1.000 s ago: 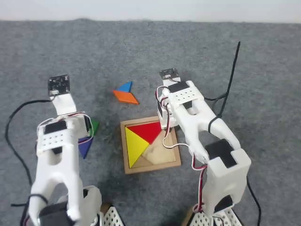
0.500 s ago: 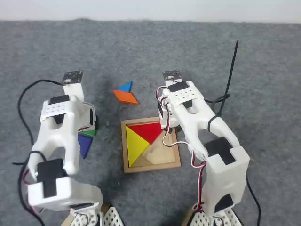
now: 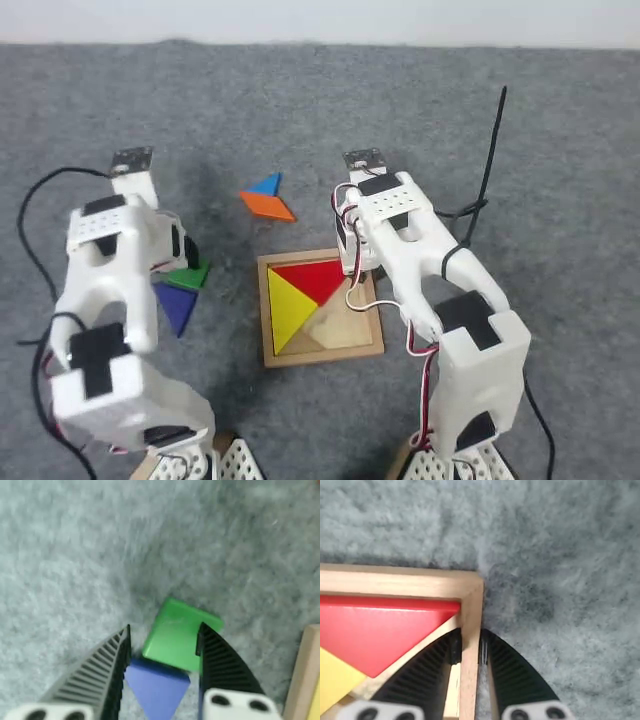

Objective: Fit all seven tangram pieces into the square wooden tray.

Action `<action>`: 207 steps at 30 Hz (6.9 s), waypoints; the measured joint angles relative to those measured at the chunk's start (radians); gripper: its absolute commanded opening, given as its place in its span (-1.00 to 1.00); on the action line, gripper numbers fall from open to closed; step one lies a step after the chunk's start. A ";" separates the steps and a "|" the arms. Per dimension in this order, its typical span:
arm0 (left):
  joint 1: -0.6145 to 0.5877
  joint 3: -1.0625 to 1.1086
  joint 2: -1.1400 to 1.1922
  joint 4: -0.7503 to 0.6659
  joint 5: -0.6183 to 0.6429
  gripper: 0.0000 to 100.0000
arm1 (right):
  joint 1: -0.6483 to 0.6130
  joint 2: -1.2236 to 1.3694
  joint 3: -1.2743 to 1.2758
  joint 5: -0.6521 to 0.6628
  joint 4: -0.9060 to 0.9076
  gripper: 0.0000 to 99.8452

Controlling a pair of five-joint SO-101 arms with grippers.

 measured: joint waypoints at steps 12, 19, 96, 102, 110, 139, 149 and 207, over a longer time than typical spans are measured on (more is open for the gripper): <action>0.064 -0.130 0.147 0.132 -0.107 -0.59 | 0.000 0.000 0.000 0.008 0.000 -0.99; 0.064 -0.120 0.147 0.143 -0.121 -0.71 | 0.000 0.000 0.000 0.008 0.000 -0.99; 0.568 0.261 -0.799 0.204 0.164 -0.98 | 0.063 -0.149 -0.009 -0.048 0.058 -0.70; 0.717 0.359 -0.806 0.055 0.175 -0.98 | 0.262 -0.436 -0.014 0.006 0.184 -0.99; 0.962 0.453 -0.772 -0.153 0.259 -0.98 | 0.477 -0.649 0.227 0.083 0.100 -0.96; 1.068 0.397 -0.361 -0.315 0.404 -0.98 | 0.423 -0.651 0.459 0.092 -0.138 -0.96; 1.105 0.393 -0.361 -0.233 0.339 -0.96 | 0.423 -0.651 0.459 0.092 -0.138 -0.95; 0.517 0.789 -1.442 -0.087 0.206 -0.98 | 0.020 -0.640 0.520 0.348 -0.250 -0.99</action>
